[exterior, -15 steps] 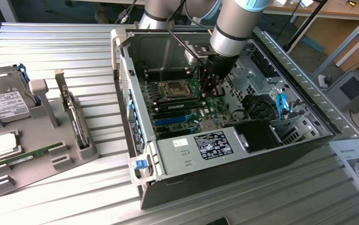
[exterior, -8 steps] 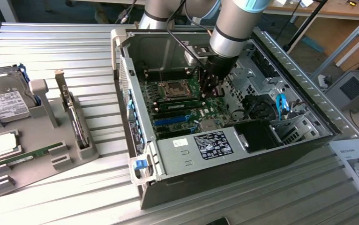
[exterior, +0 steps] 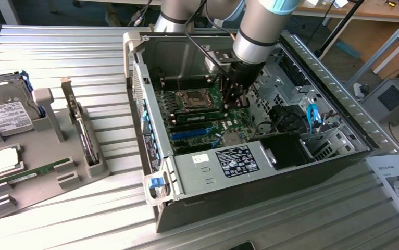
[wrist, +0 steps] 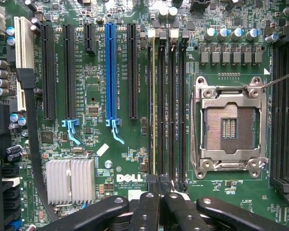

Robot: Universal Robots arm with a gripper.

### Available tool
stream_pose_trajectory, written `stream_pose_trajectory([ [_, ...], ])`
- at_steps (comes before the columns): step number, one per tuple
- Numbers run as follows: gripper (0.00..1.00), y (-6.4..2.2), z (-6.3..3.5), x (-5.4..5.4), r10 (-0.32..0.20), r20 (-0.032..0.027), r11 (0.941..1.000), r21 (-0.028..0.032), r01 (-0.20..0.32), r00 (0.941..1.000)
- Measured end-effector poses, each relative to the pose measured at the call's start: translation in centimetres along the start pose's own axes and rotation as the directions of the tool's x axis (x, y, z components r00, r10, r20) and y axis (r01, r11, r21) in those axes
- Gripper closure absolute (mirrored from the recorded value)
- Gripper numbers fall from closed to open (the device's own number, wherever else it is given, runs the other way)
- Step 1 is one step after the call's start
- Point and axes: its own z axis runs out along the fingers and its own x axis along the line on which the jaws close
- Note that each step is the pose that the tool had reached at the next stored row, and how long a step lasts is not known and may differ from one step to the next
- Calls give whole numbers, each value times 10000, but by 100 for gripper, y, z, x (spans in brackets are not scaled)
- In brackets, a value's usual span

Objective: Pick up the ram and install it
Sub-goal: 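Press down the ram until it locks into place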

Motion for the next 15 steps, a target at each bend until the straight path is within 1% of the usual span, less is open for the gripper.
stream_pose_trajectory([
  [6,89,0,10,0,0,0,10000,0,0,10000],
  [9,89,0,-4,-1,0,9,10000,3,0,10000],
  [11,89,-1,-37,-1,0,1,10000,1,0,10000],
  [15,89,-1,-97,-1,1,2,10000,1,-1,10000],
])
